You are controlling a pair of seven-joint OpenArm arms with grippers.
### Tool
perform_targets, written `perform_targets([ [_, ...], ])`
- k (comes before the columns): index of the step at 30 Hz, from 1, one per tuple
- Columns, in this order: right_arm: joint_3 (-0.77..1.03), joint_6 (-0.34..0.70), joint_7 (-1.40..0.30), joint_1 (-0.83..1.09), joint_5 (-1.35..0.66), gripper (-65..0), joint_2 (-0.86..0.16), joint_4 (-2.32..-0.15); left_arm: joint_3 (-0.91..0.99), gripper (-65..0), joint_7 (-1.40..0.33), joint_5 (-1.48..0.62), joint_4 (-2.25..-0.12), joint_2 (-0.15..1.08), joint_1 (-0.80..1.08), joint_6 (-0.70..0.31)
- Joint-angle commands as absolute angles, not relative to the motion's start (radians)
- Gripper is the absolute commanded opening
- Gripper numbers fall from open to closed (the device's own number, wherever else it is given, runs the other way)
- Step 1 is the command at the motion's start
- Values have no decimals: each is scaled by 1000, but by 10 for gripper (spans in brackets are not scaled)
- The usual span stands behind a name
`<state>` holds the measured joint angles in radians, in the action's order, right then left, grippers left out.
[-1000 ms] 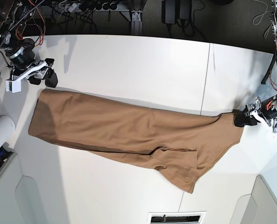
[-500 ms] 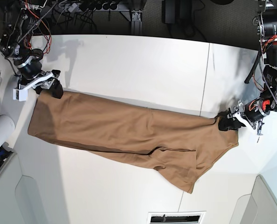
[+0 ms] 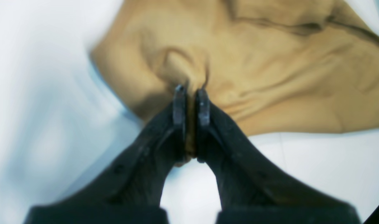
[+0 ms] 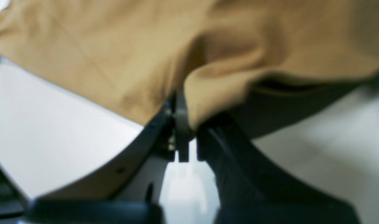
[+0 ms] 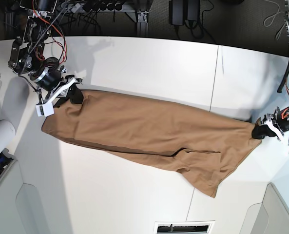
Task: Layout the t-shirt on the table in an organized manner, then fold the t-shirt properly
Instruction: 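Drag the shirt with both grippers to straighten it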
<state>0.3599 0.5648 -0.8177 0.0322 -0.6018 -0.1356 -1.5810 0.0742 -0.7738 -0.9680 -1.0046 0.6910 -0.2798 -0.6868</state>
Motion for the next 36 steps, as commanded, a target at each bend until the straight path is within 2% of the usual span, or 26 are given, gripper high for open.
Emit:
perform_targets([
  [1,385,573,-786,12,-653,-650,-149,-1646,81,-650,-763,-1001,-1056,730,-307,-698],
  [6,492,573,-759,-20,-659,-650,-152,-1717,81,-650,-741,-982,-1222,776,-324,-698],
  [10,525,569,-756,-68,-622,-650,-152,-1672,81,-650,-644,-840,-1212,713,-355,-698],
  [13,515,559,-760,-89,-616,-315,-152,-1611,74,-650,-635,-779,-1169,640,-366,-698],
  [14,510,558,-760,-91,-617,-243,-152,-1594,65,-650,-634,-772,-1146,621,-372,-698],
  [15,506,558,-761,-91,-618,-212,-152,-1581,54,-650,-631,-767,-1120,604,-380,-698],
  [17,500,558,-794,-91,-628,-211,-149,-1574,26,-650,-624,-765,-1073,579,-397,-698],
  [22,500,569,-875,-50,-719,-211,-146,-1589,-9,-475,-629,-773,-1055,569,-410,-698],
  [25,500,569,-873,28,-749,-211,-146,-1612,-9,-416,-645,-812,-1055,587,-411,-698],
  [31,500,577,-836,143,-739,-211,-146,-1614,-9,-412,-644,-857,-1055,601,-439,-698],
  [36,500,576,-719,173,-635,-211,-147,-1614,-9,-412,-665,-864,-1054,601,-440,-698],
])
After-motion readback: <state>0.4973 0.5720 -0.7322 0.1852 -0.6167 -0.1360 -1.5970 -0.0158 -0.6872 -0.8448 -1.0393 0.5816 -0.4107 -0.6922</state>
